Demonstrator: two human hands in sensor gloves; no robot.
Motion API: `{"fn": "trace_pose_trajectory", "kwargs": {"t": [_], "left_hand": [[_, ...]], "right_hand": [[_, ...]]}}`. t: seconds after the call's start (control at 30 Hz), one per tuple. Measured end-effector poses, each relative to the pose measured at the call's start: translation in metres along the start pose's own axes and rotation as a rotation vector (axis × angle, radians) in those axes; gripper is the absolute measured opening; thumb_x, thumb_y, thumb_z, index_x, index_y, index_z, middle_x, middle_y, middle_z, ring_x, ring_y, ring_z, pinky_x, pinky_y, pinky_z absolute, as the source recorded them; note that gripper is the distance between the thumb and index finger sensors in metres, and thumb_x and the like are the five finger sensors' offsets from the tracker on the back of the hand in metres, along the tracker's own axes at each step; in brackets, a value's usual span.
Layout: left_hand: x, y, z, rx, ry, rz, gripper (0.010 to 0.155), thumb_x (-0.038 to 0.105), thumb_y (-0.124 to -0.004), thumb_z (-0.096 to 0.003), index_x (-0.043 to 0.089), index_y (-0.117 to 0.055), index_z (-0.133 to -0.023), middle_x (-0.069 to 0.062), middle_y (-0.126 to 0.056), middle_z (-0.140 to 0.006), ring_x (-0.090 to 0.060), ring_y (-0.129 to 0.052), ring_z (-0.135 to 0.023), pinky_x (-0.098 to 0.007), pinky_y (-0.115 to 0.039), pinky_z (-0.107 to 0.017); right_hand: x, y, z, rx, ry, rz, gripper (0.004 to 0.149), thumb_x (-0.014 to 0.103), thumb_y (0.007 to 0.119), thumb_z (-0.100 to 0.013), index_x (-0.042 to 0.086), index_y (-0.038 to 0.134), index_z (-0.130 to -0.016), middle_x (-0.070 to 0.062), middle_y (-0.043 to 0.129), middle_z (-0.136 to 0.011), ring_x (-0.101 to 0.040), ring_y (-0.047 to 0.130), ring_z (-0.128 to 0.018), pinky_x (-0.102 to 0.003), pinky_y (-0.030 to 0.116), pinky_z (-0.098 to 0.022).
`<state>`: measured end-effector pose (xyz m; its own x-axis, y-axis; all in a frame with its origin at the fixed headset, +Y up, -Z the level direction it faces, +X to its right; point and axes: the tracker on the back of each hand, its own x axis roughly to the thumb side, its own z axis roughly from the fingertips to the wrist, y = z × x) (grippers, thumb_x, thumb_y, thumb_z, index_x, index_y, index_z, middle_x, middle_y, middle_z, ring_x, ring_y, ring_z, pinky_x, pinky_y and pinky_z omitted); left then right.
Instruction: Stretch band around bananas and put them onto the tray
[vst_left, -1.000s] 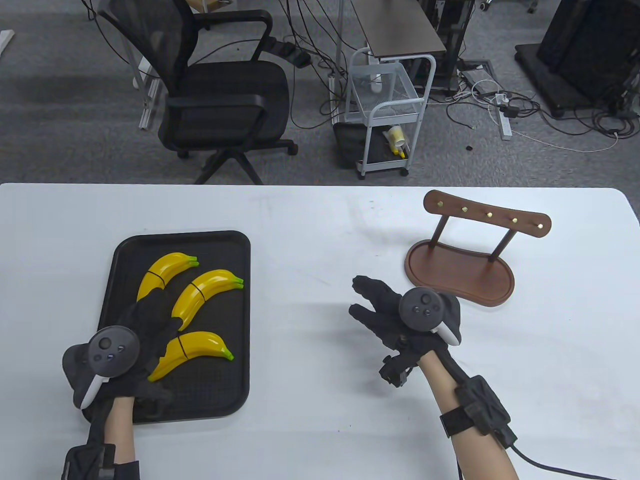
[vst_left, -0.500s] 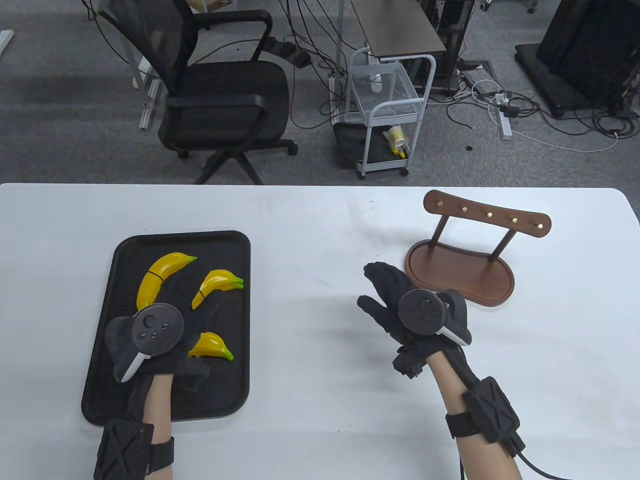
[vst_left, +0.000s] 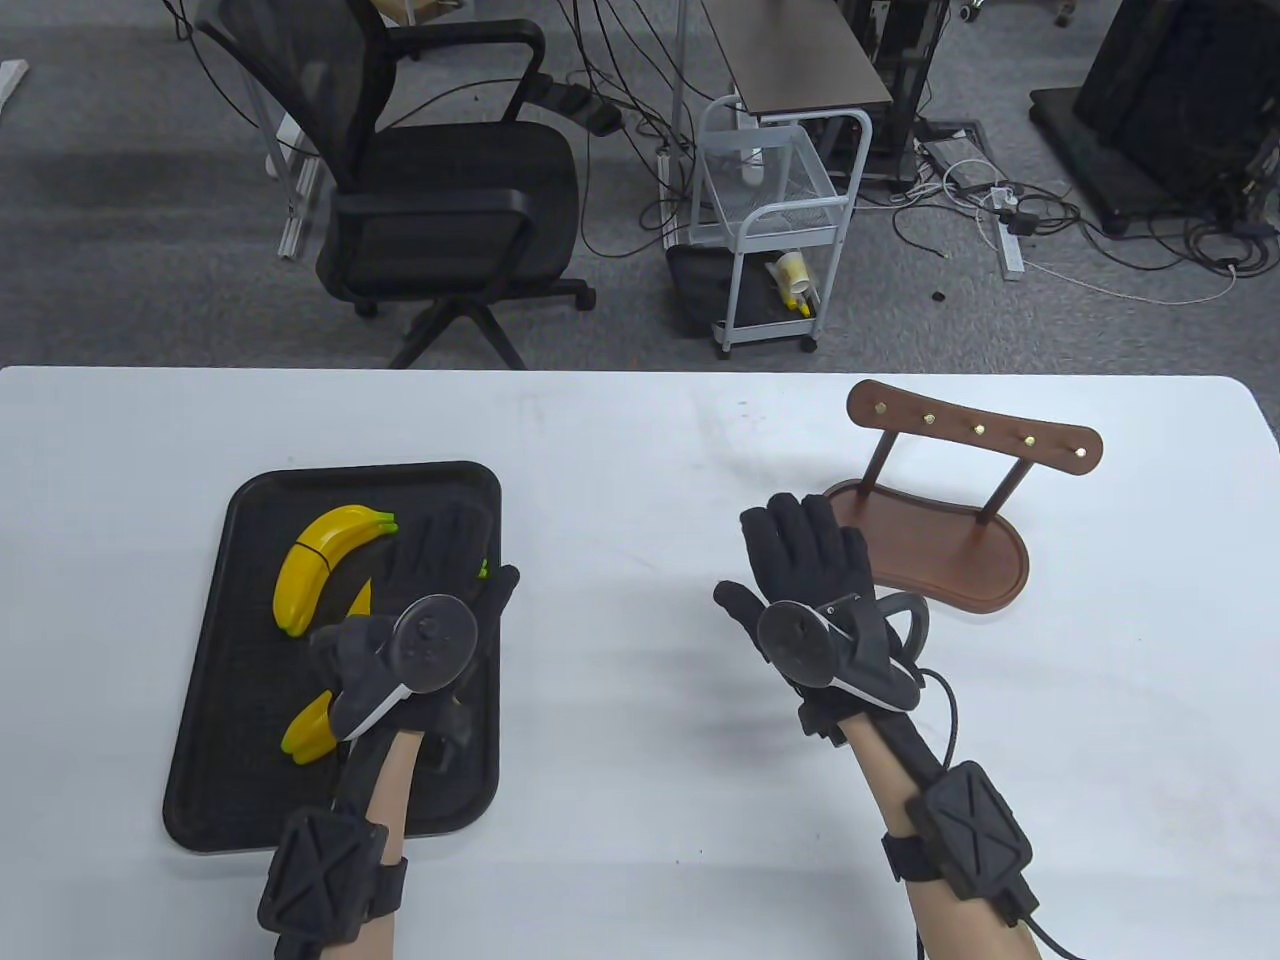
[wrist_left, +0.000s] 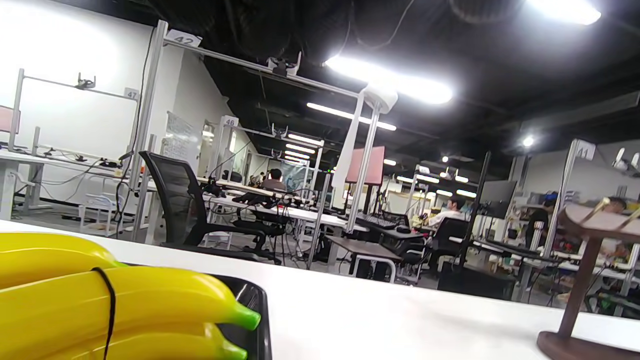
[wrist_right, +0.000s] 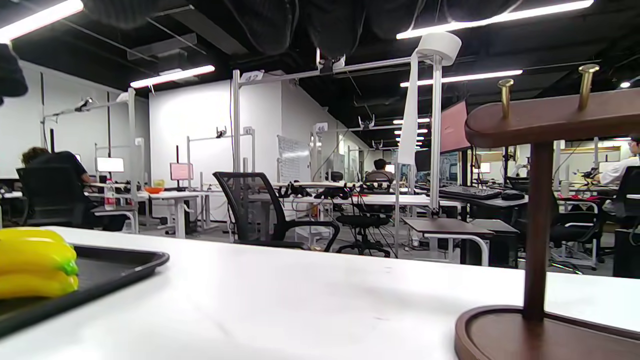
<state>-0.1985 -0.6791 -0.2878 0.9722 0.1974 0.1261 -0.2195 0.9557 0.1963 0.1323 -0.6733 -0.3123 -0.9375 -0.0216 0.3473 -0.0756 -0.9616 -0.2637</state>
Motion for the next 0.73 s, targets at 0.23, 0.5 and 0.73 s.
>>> {"fn": "trace_pose_trajectory", "kwargs": {"t": [0.23, 0.5, 0.73], "left_hand": [[0.008, -0.006, -0.001, -0.036, -0.004, -0.017, 0.066, 0.058, -0.038, -0.0593, 0.031, -0.033, -0.12, -0.007, -0.031, -0.132, -0.045, -0.033, -0.121, -0.071, -0.033, -0.079], [0.008, -0.007, -0.001, -0.043, -0.004, -0.019, 0.067, 0.058, -0.04, -0.0595, 0.03, -0.036, -0.12, -0.007, -0.033, -0.132, -0.045, -0.035, -0.121, -0.071, -0.034, -0.079], [0.008, -0.007, -0.001, -0.046, -0.002, -0.017, 0.066, 0.058, -0.04, -0.0594, 0.029, -0.037, -0.119, -0.008, -0.033, -0.132, -0.045, -0.036, -0.121, -0.071, -0.035, -0.079]], "right_hand": [[0.0, 0.011, 0.0, 0.046, 0.007, 0.024, 0.075, 0.058, 0.036, -0.06, 0.015, 0.027, -0.12, -0.026, 0.022, -0.122, -0.056, 0.018, -0.106, -0.078, 0.04, -0.065], [-0.001, 0.013, 0.0, 0.054, 0.012, 0.001, 0.076, 0.058, 0.036, -0.06, 0.014, 0.026, -0.12, -0.026, 0.022, -0.122, -0.055, 0.018, -0.106, -0.078, 0.04, -0.065], [0.0, 0.014, 0.0, 0.064, 0.01, -0.011, 0.075, 0.058, 0.037, -0.06, 0.013, 0.027, -0.12, -0.026, 0.024, -0.122, -0.055, 0.019, -0.107, -0.078, 0.04, -0.065]]}}
